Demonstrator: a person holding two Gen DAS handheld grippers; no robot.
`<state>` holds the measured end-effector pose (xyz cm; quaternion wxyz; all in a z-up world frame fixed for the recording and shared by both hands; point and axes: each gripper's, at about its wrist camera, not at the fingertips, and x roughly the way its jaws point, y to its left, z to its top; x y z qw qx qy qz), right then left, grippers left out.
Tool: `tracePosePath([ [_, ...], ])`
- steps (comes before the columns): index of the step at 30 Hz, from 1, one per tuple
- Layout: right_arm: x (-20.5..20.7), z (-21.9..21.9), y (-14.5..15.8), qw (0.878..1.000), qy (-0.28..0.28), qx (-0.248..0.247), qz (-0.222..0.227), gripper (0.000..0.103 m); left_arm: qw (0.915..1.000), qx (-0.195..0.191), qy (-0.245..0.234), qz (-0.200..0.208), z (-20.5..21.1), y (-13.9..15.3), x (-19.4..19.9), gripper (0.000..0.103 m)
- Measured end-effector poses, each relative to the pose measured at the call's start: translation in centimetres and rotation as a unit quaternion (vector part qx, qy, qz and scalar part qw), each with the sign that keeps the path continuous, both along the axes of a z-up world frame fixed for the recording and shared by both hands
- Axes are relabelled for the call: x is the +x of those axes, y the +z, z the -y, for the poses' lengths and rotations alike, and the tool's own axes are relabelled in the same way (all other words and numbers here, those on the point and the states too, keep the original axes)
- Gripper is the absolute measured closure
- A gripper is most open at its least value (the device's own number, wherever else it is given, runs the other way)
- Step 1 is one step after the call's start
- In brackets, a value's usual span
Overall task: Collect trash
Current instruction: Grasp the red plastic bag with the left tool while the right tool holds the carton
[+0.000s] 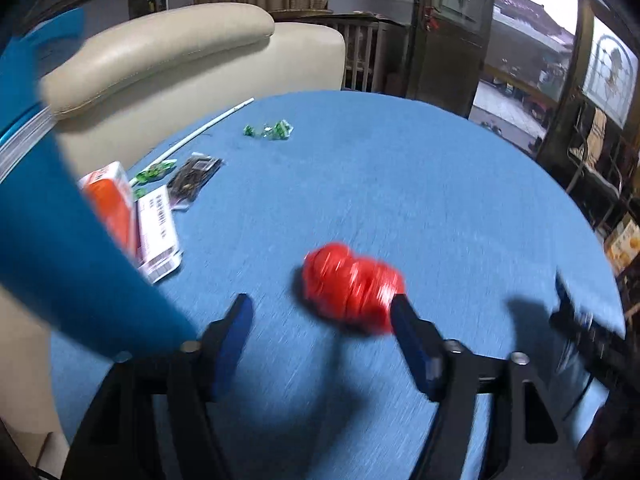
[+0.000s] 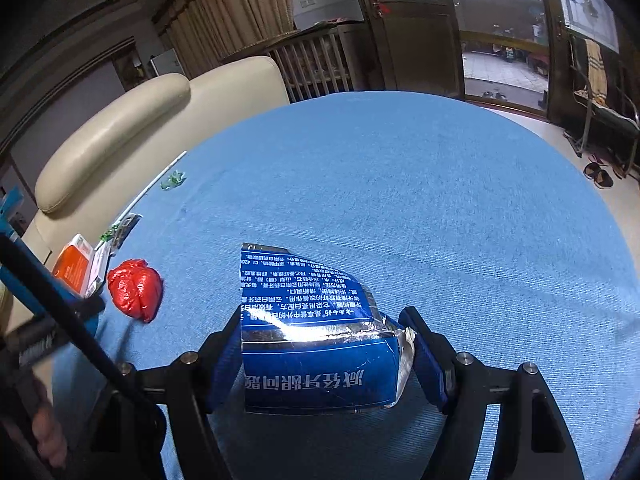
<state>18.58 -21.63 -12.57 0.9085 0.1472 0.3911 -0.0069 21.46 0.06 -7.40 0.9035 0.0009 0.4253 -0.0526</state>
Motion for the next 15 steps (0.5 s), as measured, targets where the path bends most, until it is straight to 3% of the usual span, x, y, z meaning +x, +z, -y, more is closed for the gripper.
tracePosePath([
  [5, 0.0, -0.1, -0.1, 1.000, 0.005, -0.006, 0.003, 0.026, 1.0000, -0.001, 0.004, -0.007, 1.1, -0.6, 2.6, 0.028],
  [15, 0.9, -0.9, -1.4, 1.000, 0.014, -0.009, -0.008, 0.026, 0.9987, -0.025, -0.014, -0.042, 1.4, -3.3, 3.6, 0.028],
])
